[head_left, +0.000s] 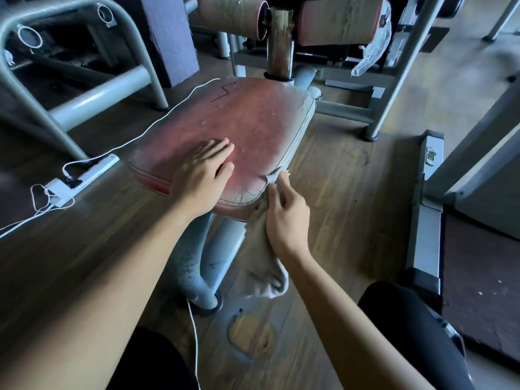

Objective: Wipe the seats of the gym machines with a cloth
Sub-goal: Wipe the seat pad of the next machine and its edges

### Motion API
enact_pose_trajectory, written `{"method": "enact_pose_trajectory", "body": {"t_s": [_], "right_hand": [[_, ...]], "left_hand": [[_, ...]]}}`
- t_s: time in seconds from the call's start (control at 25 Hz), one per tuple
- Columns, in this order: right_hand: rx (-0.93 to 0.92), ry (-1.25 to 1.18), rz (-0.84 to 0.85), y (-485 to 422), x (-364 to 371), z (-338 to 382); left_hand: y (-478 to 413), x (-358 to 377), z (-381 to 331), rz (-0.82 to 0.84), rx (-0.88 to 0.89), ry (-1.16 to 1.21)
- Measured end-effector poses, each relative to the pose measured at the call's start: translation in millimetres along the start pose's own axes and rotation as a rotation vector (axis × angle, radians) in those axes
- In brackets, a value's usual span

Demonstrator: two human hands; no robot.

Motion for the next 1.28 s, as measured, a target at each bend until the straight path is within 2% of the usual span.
{"method": "enact_pose_trajectory", "body": {"t_s": [0.12, 0.32, 0.4, 0.6, 0.84, 1.0, 1.12, 1.28], "right_hand": [[0.133, -0.015, -0.019, -39.1, -16.6, 1.4], [0.012, -0.062, 0.057, 34.1, 2.2, 8.8], [0.023, 0.006, 0.023, 14.5, -0.1, 9.3], [0.152, -0.057, 0.023, -30.5, -18.7, 4.4], [0.001, -0.140, 0.065, 5.2, -14.2, 5.1], [0.013, -0.114, 0.123, -34.7, -39.3, -0.5], [0.038, -0.061, 0.174, -89.2, -62.4, -3.3], [0.123, -0.136, 0.107, -125.0, -69.3, -7.9]], "left_hand": [[-0.6, -0.2, -0.5, -0.011, -0.001, -0.013], [-1.7, 0.7, -1.0, -0.040, 0.008, -0.032], [-2.2, 1.6, -2.9, -0.036, 0.014, -0.059], [0.9, -1.3, -6.7, -0.018, 0.005, -0.090], [-23.7, -10.2, -22.3, -0.030, -0.128, 0.042], [-46.1, -8.8, -26.3, 0.051, -0.146, 0.117], [-52.7, 0.7, -25.2, 0.012, -0.127, 0.084], [-51.5, 3.1, -27.8, -0.012, -0.154, 0.050]]}}
Point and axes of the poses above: each hand's wrist, its own y-axis away from the middle knuckle, its own x-axis out of the palm, z = x × y, the point moved 1 cm from there along -y, towards the middle knuckle, and after that the axes turned 14 degrees about z, right-handed, at the moved point
